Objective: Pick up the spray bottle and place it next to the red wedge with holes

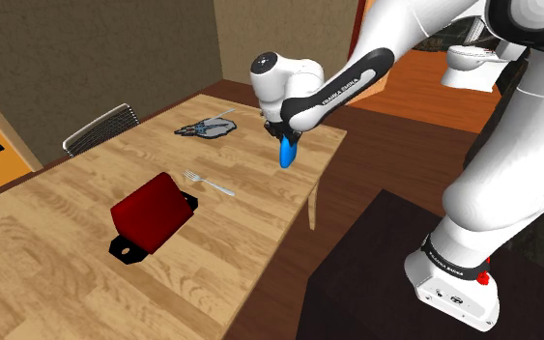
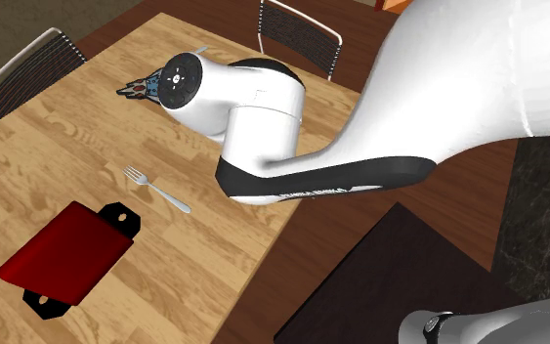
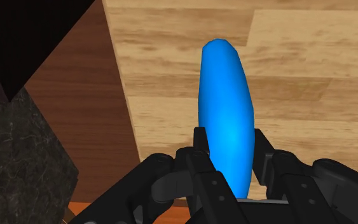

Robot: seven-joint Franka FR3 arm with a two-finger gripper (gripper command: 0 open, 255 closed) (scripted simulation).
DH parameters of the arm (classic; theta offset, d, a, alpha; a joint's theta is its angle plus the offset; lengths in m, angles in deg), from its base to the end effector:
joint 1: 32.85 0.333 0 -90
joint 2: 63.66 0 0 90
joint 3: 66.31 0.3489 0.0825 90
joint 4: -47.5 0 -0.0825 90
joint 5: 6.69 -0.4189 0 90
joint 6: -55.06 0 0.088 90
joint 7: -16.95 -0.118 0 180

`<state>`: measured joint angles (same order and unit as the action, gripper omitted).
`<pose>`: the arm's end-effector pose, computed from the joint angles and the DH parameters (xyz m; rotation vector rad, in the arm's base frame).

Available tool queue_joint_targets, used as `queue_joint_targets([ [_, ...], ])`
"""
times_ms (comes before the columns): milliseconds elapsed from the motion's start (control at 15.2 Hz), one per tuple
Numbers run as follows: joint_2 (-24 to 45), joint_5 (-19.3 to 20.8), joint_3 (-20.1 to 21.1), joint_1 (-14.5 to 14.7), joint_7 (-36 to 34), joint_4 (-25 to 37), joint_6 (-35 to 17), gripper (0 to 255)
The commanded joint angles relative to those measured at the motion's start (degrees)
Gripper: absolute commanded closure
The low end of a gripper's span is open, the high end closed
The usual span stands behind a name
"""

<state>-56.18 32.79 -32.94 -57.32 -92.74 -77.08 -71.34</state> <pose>0.5735 0.0594 0.3403 2.2137 -1.7246 0.5272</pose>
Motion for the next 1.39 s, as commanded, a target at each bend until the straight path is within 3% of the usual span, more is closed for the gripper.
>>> queue_joint_targets([
  [0, -1.3, -1.5, 0.3, -0.2, 1.4, 0.4, 0.9, 255],
  [1320, -9.5, -11.0, 0.7, -0.5, 12.3, 7.1, 11.1, 255],
])
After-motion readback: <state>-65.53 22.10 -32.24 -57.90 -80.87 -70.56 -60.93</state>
